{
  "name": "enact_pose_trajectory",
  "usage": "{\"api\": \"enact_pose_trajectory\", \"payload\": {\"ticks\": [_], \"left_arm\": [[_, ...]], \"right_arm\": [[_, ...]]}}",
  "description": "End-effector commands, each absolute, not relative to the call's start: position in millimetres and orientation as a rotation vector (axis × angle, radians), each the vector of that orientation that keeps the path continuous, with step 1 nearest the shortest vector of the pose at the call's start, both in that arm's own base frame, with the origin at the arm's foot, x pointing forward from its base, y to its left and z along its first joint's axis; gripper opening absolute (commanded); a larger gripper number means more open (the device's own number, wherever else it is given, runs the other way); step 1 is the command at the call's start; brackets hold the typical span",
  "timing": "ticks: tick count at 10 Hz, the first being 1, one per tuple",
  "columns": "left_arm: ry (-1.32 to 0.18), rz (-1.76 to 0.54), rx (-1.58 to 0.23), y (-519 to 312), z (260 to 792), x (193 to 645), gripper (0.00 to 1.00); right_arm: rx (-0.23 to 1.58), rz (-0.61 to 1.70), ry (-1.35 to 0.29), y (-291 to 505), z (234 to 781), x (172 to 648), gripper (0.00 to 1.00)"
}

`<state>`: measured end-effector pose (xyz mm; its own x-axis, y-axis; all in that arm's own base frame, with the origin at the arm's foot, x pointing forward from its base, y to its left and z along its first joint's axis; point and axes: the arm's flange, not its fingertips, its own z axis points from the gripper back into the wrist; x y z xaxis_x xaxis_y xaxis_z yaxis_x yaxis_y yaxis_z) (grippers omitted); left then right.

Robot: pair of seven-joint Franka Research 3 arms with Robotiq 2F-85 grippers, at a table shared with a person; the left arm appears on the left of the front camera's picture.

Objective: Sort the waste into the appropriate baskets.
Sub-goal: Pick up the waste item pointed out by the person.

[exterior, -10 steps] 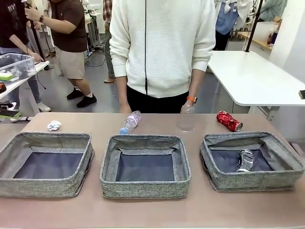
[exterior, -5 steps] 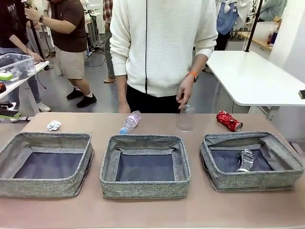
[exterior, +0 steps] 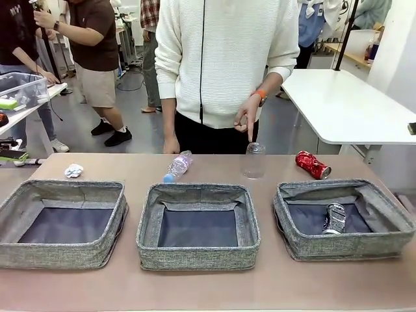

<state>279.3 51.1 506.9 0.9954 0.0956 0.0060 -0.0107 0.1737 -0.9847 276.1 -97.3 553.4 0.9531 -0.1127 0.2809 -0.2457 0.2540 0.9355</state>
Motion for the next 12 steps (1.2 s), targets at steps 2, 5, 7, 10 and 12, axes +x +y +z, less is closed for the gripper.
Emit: {"api": "enact_pose_trajectory", "payload": {"ticks": [2, 5, 7, 10, 12], "left_arm": [[-0.091, 0.060, -1.411, 53, 509, 281, 1.00], [-0.091, 0.060, -1.411, 53, 509, 281, 1.00], [-0.091, 0.060, -1.411, 53, 509, 281, 1.00], [-0.091, 0.060, -1.411, 53, 509, 281, 1.00], [-0.091, 0.060, -1.411, 53, 509, 281, 1.00]], "right_arm": [[1.325, 0.110, -0.336, -97, 557, 276, 1.00], [1.143, 0.156, -0.314, -102, 538, 316, 1.00], [0.916, 0.516, -0.489, -103, 502, 381, 1.00], [0.820, 0.970, -0.550, -70, 436, 450, 1.00], [0.671, 1.025, -0.678, -41, 413, 478, 1.00]]}}
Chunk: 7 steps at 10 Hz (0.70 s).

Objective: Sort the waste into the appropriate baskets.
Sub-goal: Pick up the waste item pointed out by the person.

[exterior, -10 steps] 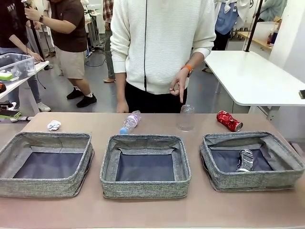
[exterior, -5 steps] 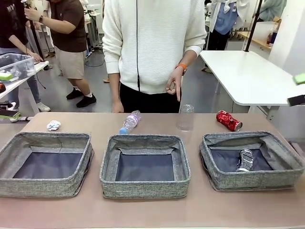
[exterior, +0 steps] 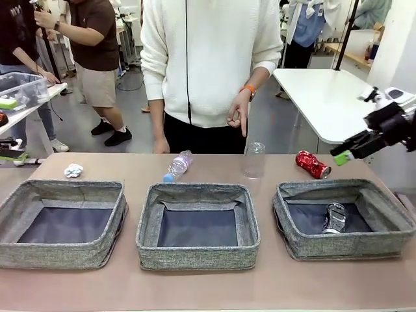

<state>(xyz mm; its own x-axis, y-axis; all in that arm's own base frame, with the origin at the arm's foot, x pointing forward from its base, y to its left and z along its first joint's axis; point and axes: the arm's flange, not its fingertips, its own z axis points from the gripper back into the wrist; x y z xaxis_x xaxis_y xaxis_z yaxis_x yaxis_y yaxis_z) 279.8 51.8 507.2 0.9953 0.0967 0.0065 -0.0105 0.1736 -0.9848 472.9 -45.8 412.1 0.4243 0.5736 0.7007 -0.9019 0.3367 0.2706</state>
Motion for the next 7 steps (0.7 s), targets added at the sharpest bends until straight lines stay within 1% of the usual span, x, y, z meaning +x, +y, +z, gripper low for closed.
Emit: {"api": "enact_pose_trajectory", "payload": {"ticks": [1, 2, 3, 4, 5, 6, 7], "left_arm": [[-0.091, 0.060, -1.411, 53, 509, 281, 1.00], [-0.091, 0.060, -1.411, 53, 509, 281, 1.00], [-0.091, 0.060, -1.411, 53, 509, 281, 1.00], [-0.091, 0.060, -1.411, 53, 509, 281, 1.00], [-0.091, 0.060, -1.411, 53, 509, 281, 1.00], [-0.091, 0.060, -1.411, 53, 509, 281, 1.00], [-0.091, 0.060, -1.411, 53, 509, 281, 1.00]], "right_arm": [[0.626, 1.031, -0.650, -28, 403, 489, 1.00], [0.598, 1.040, -0.574, -10, 394, 500, 1.00], [0.744, 0.933, -0.479, -5, 398, 496, 1.00], [0.618, 1.065, -0.586, -25, 399, 492, 1.00], [0.618, 1.065, -0.586, -25, 399, 492, 1.00], [0.649, 1.028, -0.541, -10, 390, 495, 1.00], [0.534, 1.038, -0.507, -24, 391, 472, 1.00]]}}
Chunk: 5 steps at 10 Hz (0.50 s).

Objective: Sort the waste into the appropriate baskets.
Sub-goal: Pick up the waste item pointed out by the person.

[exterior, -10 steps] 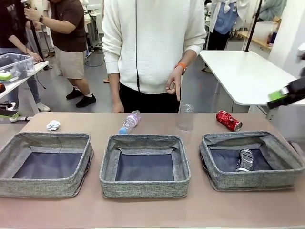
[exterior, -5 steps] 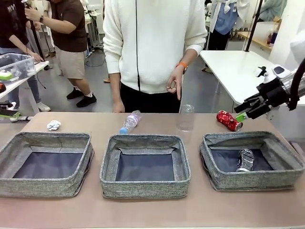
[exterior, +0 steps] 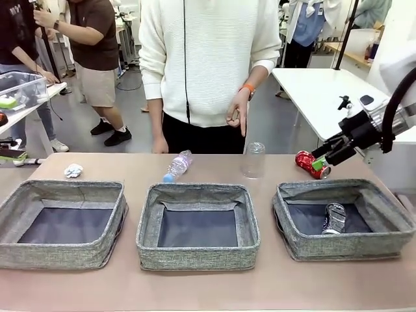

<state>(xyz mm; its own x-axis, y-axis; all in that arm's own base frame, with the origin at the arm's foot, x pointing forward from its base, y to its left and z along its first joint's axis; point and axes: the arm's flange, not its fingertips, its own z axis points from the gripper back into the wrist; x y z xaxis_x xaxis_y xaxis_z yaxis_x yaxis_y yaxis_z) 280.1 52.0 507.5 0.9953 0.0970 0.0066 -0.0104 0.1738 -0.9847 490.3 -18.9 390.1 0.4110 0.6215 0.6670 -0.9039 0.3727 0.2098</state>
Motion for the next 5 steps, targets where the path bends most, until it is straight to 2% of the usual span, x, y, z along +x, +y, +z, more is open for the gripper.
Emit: {"api": "enact_pose_trajectory", "payload": {"ticks": [1, 2, 3, 5], "left_arm": [[-0.091, 0.060, -1.411, 53, 509, 281, 1.00], [-0.091, 0.060, -1.411, 53, 509, 281, 1.00], [-0.091, 0.060, -1.411, 53, 509, 281, 1.00], [-0.091, 0.060, -1.411, 53, 509, 281, 1.00]], "right_arm": [[0.545, 1.222, -0.592, -21, 375, 477, 1.00], [0.542, 1.298, -0.680, -21, 360, 496, 1.00], [0.500, 1.317, -0.654, -22, 343, 517, 1.00], [0.577, 1.350, -0.815, -17, 323, 549, 1.00]]}}
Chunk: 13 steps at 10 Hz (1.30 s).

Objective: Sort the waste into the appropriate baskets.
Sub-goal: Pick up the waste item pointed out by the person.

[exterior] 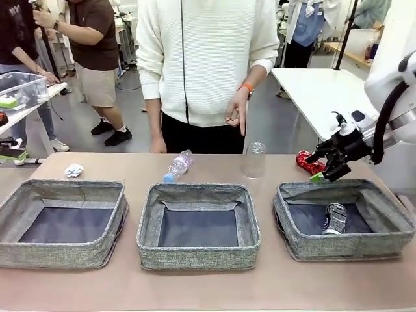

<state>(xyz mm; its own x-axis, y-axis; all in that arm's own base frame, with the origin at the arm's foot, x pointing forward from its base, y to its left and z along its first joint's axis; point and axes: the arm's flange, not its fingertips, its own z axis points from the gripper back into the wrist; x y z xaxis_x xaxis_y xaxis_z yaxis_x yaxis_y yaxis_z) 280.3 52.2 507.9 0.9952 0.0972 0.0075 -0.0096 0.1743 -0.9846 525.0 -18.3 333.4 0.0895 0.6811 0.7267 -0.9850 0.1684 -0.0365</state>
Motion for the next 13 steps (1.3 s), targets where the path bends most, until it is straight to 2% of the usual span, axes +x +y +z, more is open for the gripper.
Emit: {"api": "enact_pose_trajectory", "payload": {"ticks": [1, 4, 7, 9, 13], "left_arm": [[-0.091, 0.060, -1.411, 53, 509, 281, 1.00], [-0.091, 0.060, -1.411, 53, 509, 281, 1.00], [-0.091, 0.060, -1.411, 53, 509, 281, 1.00], [-0.091, 0.060, -1.411, 53, 509, 281, 1.00], [-0.091, 0.060, -1.411, 53, 509, 281, 1.00]], "right_arm": [[0.594, 1.318, -0.875, -13, 322, 560, 1.00], [0.719, 1.151, -0.885, -5, 322, 585, 1.00], [0.790, 1.174, -0.868, 10, 290, 617, 1.00], [0.765, 1.156, -0.883, 28, 274, 634, 1.00], [0.882, 1.103, -0.870, 63, 257, 658, 1.00]]}}
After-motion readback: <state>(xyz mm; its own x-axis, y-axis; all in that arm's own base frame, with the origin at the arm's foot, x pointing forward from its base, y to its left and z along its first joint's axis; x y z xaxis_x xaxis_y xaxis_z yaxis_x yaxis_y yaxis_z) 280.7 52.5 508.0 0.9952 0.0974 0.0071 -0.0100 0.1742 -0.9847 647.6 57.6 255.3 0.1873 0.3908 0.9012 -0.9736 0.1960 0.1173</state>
